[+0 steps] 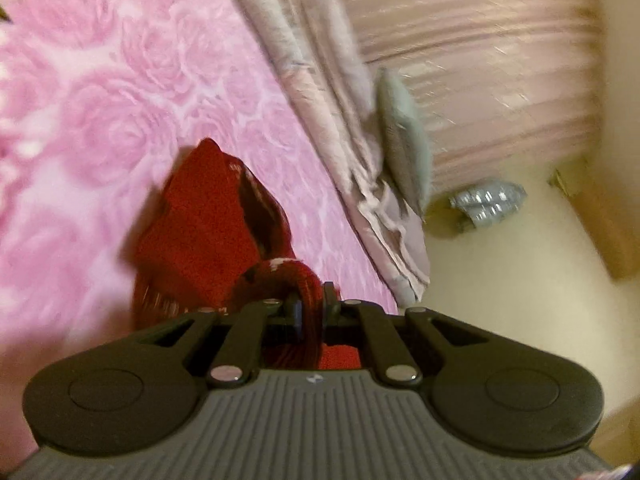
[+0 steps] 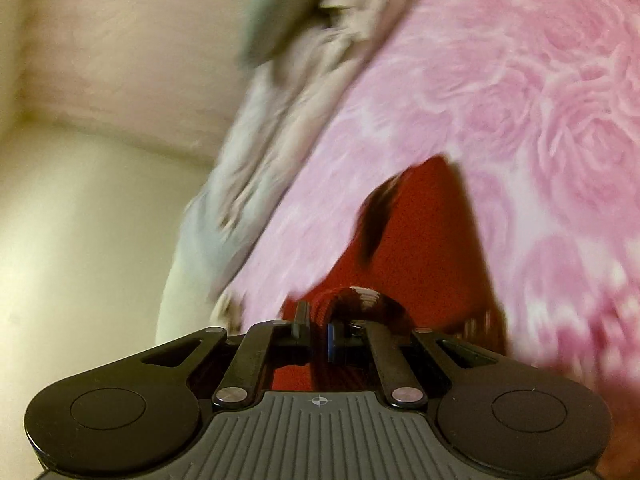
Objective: Fold clothes
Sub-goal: 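Lift the side edge and fold it across the sweater body with both grippers, then open both grippers and release the folded edge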
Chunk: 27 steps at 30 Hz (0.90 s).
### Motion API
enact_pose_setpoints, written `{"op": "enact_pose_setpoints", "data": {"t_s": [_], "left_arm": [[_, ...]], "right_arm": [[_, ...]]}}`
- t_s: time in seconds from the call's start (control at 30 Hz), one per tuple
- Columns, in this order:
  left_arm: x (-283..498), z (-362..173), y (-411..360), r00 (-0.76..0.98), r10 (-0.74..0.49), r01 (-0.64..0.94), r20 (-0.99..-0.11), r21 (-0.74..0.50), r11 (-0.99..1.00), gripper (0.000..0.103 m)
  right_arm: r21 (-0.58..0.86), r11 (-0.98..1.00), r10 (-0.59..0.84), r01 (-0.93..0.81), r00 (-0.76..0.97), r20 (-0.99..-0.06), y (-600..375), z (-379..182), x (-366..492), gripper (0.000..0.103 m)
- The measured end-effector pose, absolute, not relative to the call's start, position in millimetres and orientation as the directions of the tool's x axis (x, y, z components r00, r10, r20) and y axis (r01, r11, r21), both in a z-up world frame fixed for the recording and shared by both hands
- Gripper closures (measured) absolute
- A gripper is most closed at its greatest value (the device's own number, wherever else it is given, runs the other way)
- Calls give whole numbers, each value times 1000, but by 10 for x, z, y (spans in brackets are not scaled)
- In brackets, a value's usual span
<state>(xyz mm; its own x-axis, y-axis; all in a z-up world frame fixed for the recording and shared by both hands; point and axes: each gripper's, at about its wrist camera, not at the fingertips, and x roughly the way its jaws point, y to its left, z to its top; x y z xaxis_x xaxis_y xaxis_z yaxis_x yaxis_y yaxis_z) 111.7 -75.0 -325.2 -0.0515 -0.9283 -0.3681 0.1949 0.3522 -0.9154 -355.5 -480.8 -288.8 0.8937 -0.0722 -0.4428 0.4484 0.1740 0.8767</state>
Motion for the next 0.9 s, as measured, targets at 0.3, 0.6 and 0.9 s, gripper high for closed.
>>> {"op": "enact_pose_setpoints", "data": {"t_s": [0.3,0.6,0.9], "left_arm": [[1476,-3332,-916,58,-864,429,-501,-768,475,87],[1335,-3265,-1059,34,-856,567,-515,-696,441,74],[1319,-3342,-1705,41,-782,677,-622,-558,479,65]], "right_arm": [[619,534,-207,575,799,-564,-4884,-3001,-3414,41],[532,627,-201,569,778,-595,-4787,-3173,-3296,41],[446,674,-227,589,739,-634,-4939,-3220,-2798,48]]}}
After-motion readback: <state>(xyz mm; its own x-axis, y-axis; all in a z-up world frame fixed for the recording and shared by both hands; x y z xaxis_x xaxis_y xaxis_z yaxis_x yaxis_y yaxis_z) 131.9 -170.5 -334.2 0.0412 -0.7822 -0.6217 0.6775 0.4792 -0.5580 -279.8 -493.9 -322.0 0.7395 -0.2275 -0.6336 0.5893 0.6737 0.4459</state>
